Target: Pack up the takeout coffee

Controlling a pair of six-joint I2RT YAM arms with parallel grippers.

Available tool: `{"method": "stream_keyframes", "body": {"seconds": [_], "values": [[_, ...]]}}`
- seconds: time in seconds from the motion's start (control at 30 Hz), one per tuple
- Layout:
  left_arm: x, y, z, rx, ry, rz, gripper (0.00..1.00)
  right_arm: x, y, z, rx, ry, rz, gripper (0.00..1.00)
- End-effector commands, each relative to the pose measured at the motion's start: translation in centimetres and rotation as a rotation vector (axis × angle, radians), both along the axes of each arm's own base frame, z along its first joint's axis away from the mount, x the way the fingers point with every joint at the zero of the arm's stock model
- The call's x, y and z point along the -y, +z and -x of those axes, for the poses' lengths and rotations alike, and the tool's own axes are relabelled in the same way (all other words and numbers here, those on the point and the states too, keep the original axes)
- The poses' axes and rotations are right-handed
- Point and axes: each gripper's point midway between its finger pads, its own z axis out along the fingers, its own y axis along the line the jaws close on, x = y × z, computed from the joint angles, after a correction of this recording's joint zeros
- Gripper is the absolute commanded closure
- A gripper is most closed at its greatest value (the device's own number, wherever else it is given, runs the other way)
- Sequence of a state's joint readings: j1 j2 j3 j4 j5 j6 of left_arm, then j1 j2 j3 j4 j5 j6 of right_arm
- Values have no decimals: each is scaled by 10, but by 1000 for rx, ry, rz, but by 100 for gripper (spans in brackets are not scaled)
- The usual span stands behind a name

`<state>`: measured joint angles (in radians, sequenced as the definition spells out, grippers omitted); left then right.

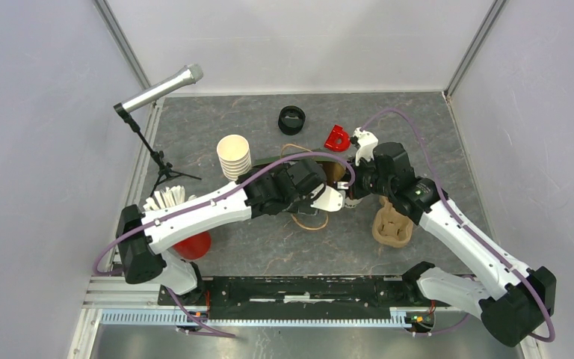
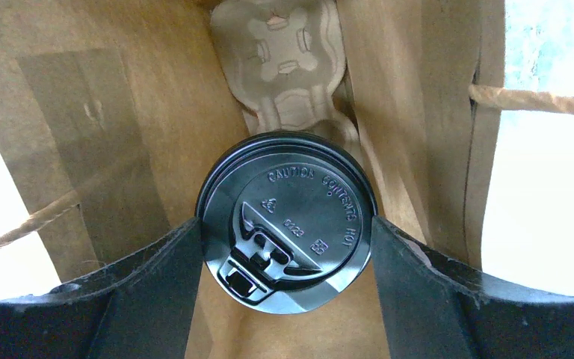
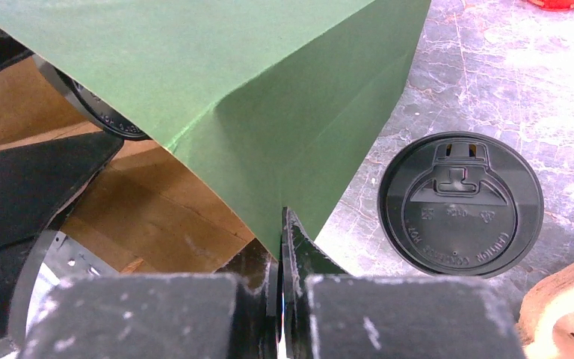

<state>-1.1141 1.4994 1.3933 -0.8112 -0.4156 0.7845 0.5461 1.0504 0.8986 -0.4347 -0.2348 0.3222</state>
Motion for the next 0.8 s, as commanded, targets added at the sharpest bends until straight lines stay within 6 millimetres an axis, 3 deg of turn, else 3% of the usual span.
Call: {"method": "stream_keyframes", "body": {"seconds": [0.0, 0.3, 0.77], "values": [[6, 8, -2, 10, -39, 45, 54, -5, 11, 0, 33, 45, -8, 100], [-6, -3, 9, -28, -38, 100, 55, -6, 8, 2, 27, 58, -8, 100], [-14, 1, -6, 1, 2, 73, 53, -2, -7, 10, 4, 92, 31, 100]]}}
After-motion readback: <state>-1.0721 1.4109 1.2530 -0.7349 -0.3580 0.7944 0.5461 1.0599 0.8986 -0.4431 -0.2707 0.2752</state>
